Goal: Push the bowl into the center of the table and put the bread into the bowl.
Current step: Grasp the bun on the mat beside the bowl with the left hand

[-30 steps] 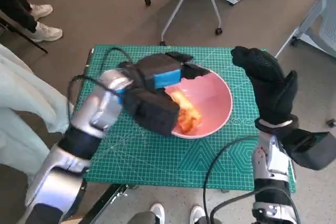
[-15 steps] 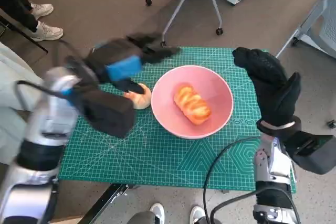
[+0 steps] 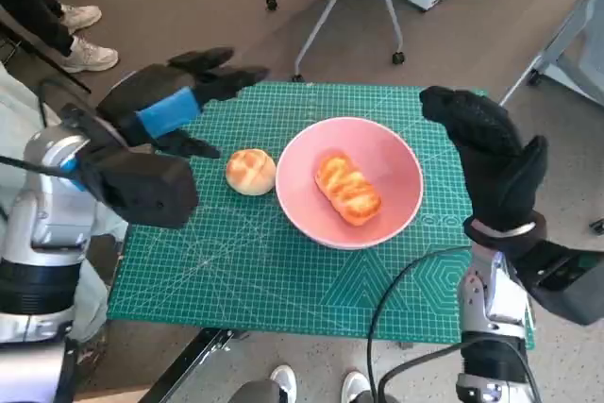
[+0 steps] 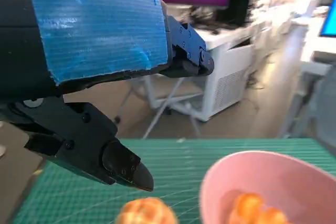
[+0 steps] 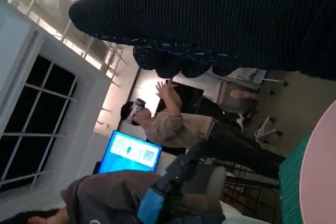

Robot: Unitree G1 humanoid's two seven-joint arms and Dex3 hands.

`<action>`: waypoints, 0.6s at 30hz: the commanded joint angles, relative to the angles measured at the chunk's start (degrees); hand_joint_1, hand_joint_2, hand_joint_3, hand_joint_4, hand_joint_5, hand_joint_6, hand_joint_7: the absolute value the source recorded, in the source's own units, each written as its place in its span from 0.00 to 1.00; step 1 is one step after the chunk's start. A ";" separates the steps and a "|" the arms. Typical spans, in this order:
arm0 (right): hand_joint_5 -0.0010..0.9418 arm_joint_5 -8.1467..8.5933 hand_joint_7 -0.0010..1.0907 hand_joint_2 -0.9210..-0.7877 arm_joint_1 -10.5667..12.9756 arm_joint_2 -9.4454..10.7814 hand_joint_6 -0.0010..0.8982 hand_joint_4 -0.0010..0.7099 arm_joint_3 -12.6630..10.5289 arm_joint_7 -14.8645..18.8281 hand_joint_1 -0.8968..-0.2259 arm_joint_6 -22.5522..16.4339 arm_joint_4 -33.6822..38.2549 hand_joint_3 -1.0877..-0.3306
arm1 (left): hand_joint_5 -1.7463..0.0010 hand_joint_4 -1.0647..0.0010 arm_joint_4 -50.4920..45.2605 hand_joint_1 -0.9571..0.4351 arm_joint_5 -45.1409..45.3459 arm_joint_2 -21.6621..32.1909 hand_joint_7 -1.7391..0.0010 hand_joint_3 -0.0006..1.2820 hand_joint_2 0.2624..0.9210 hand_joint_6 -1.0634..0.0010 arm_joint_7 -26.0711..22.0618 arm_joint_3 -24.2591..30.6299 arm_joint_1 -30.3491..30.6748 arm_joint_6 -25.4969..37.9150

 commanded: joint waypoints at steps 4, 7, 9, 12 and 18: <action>0.01 1.27 0.47 0.00 0.94 -0.67 0.07 0.28 -0.02 1.60 0.34 0.63 0.14 0.44 | 1.00 0.87 5.15 0.55 0.69 -0.43 1.00 0.01 0.78 0.71 1.03 -1.65 -0.73 -0.16; 0.01 1.60 0.47 0.00 1.01 -0.83 0.07 0.28 -0.04 1.95 0.34 0.75 -0.24 0.44 | 1.00 0.87 6.40 0.55 1.05 -0.97 1.00 0.01 0.79 0.72 0.77 -2.52 -0.97 0.69; 0.01 1.81 0.47 0.00 1.08 -0.92 0.07 0.28 -0.05 2.11 0.34 0.81 -0.48 0.44 | 1.00 0.87 7.20 0.55 1.36 -1.34 1.00 0.01 0.79 0.72 0.65 -3.22 -1.18 1.30; 0.01 1.88 0.47 0.00 1.20 -1.13 0.07 0.28 -0.04 2.13 0.34 0.90 -0.88 0.44 | 1.00 0.88 8.20 0.55 1.86 -1.90 1.00 0.01 0.79 0.72 0.39 -4.26 -1.55 2.35; 0.01 2.25 0.46 0.00 1.44 -1.61 0.08 0.29 -0.28 2.40 0.32 1.34 -1.50 0.45 | 1.00 0.88 11.74 0.56 2.89 -3.28 1.00 0.00 0.79 0.74 0.21 -6.46 -2.77 3.27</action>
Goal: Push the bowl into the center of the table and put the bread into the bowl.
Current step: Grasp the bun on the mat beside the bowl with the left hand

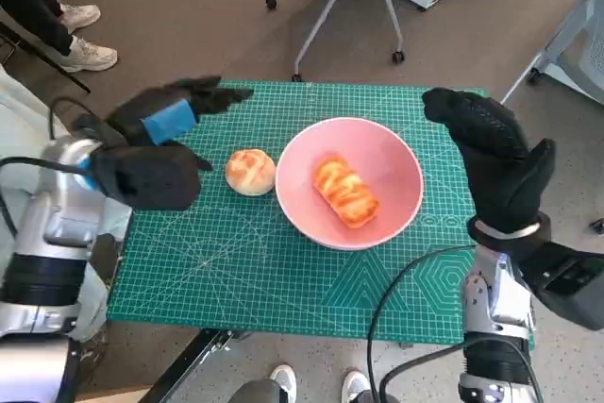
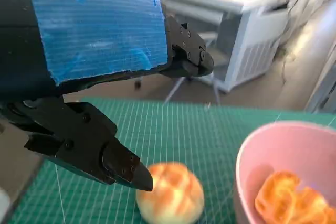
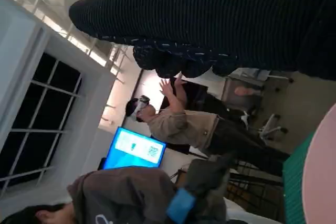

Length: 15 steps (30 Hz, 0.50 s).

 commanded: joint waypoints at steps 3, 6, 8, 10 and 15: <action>0.01 0.65 0.46 0.00 1.47 -1.08 0.08 0.29 -0.23 0.76 0.32 1.05 -0.41 0.45 | 1.00 0.88 5.30 0.56 1.39 -1.88 1.00 0.00 0.79 0.74 0.13 -2.71 -3.13 0.52; 0.01 0.72 0.46 0.00 1.51 -1.37 0.08 0.29 -0.38 0.83 0.31 1.03 -0.32 0.45 | 1.00 0.88 8.95 0.56 1.96 -2.93 1.00 0.00 0.78 0.74 0.48 -4.05 -4.41 0.23; 0.01 0.78 0.45 0.00 1.54 -1.50 0.08 0.29 -0.44 0.88 0.31 1.03 -0.26 0.46 | 1.00 0.89 10.90 0.56 2.22 -3.45 1.00 0.00 0.78 0.75 0.74 -4.78 -5.11 -0.11; 0.01 0.71 0.45 0.00 1.55 -1.63 0.08 0.29 -0.50 0.85 0.31 0.97 -0.21 0.46 | 1.00 0.89 14.17 0.56 2.76 -4.50 1.00 0.00 0.78 0.75 1.28 -5.83 -6.17 -0.78; 0.01 0.52 0.44 0.00 1.58 -1.81 0.08 0.29 -0.47 0.66 0.31 0.96 -0.27 0.46 | 1.00 0.89 19.98 0.56 3.63 -6.28 1.00 0.00 0.78 0.75 2.42 -7.52 -8.11 -2.20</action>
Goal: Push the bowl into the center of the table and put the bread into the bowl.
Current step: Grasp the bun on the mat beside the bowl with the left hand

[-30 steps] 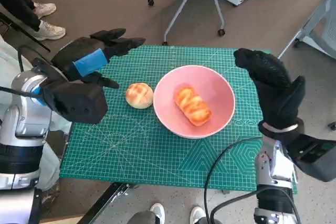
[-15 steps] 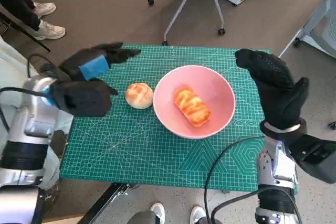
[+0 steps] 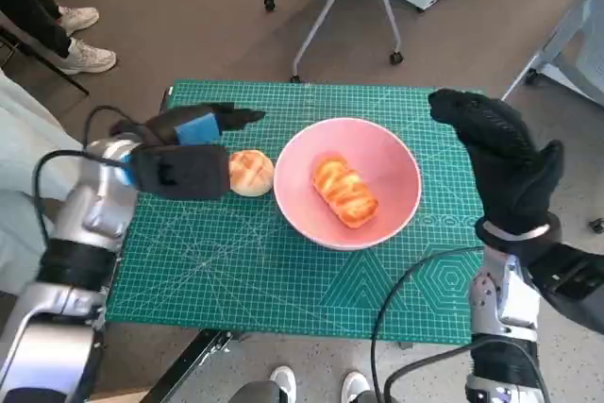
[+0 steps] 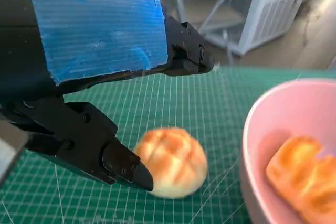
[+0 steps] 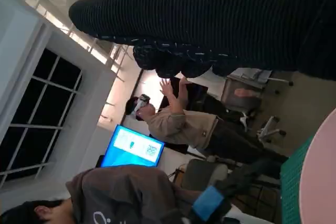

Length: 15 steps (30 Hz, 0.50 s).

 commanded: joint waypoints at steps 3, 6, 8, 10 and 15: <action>0.01 0.02 0.44 0.00 1.32 -0.40 0.08 0.29 -0.08 0.10 0.31 0.57 0.05 0.46 | 1.00 0.88 7.14 0.56 1.57 -2.54 1.00 0.00 0.78 0.76 1.77 -2.54 -3.43 -1.76; 0.00 -0.12 0.43 0.00 1.38 -0.51 0.09 0.29 -0.09 0.01 0.31 0.48 -0.04 0.46 | 1.00 0.87 10.88 0.56 2.42 -3.90 1.00 0.00 0.78 0.75 2.70 -3.80 -4.80 -2.03; 0.00 -0.15 0.43 0.00 1.35 -0.61 0.09 0.29 -0.14 0.07 0.31 0.41 0.07 0.46 | 0.99 0.86 13.55 0.57 3.08 -4.79 1.00 0.00 0.78 0.75 3.24 -4.52 -5.74 -2.13; 0.00 -0.19 0.43 0.00 1.38 -0.70 0.09 0.29 -0.17 0.06 0.31 0.38 0.02 0.46 | 0.99 0.84 15.65 0.60 3.60 -5.46 0.99 0.00 0.78 0.74 3.47 -5.20 -6.48 -2.00; 0.00 -0.30 0.42 0.00 1.66 -0.82 0.10 0.29 -0.19 -0.12 0.30 0.52 -0.57 0.46 | 0.98 0.79 19.68 0.68 4.94 -6.97 0.98 0.01 0.81 0.68 3.67 -7.01 -7.94 -0.81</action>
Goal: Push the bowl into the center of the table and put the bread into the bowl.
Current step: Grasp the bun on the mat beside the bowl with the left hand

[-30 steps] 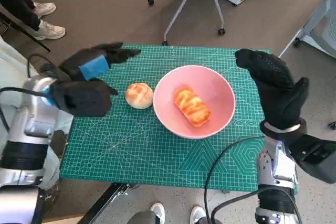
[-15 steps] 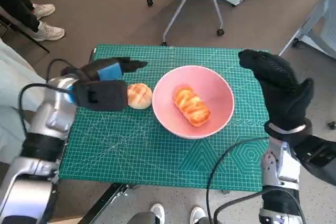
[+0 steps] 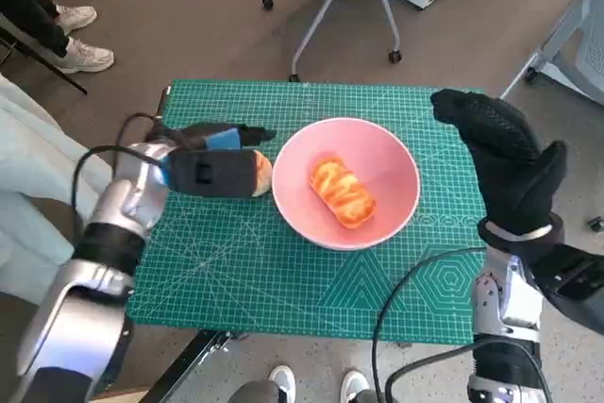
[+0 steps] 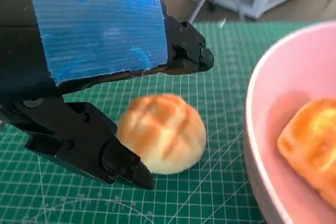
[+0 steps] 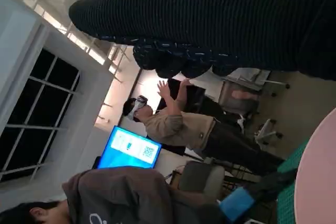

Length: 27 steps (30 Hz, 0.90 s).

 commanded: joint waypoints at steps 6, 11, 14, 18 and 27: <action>0.00 -0.11 0.41 0.00 1.68 -0.66 0.10 0.29 -0.31 0.03 0.29 0.53 -0.23 0.46 | 0.96 0.61 6.75 0.71 3.20 -2.59 0.96 0.02 0.87 0.56 2.19 -3.68 -3.04 1.39; 0.00 0.07 0.41 0.00 1.78 -0.77 0.11 0.30 -0.45 0.17 0.29 0.57 -0.21 0.47 | 0.76 0.41 8.20 0.72 4.53 -2.87 0.94 0.02 0.94 0.40 4.52 -5.02 -3.01 0.39; 0.00 0.13 0.40 0.00 1.89 -0.83 0.11 0.30 -0.53 0.20 0.29 0.60 -0.30 0.47 | 0.52 0.40 8.61 0.71 5.66 -2.43 0.60 0.07 0.97 0.48 7.17 -6.15 -2.66 -1.36; 0.00 0.04 0.40 0.00 2.12 -0.82 0.11 0.30 -0.55 0.10 0.28 0.63 -0.61 0.47 | 0.33 0.37 8.85 0.69 7.05 -1.80 0.39 0.09 0.99 0.48 10.01 -7.26 -2.47 -2.72; 0.00 -0.08 0.39 0.00 2.42 -0.94 0.12 0.30 -0.65 0.03 0.28 0.55 -0.75 0.47 | 0.27 0.41 5.71 0.69 7.21 0.95 0.38 0.07 0.99 0.38 10.15 -6.74 -2.92 -2.36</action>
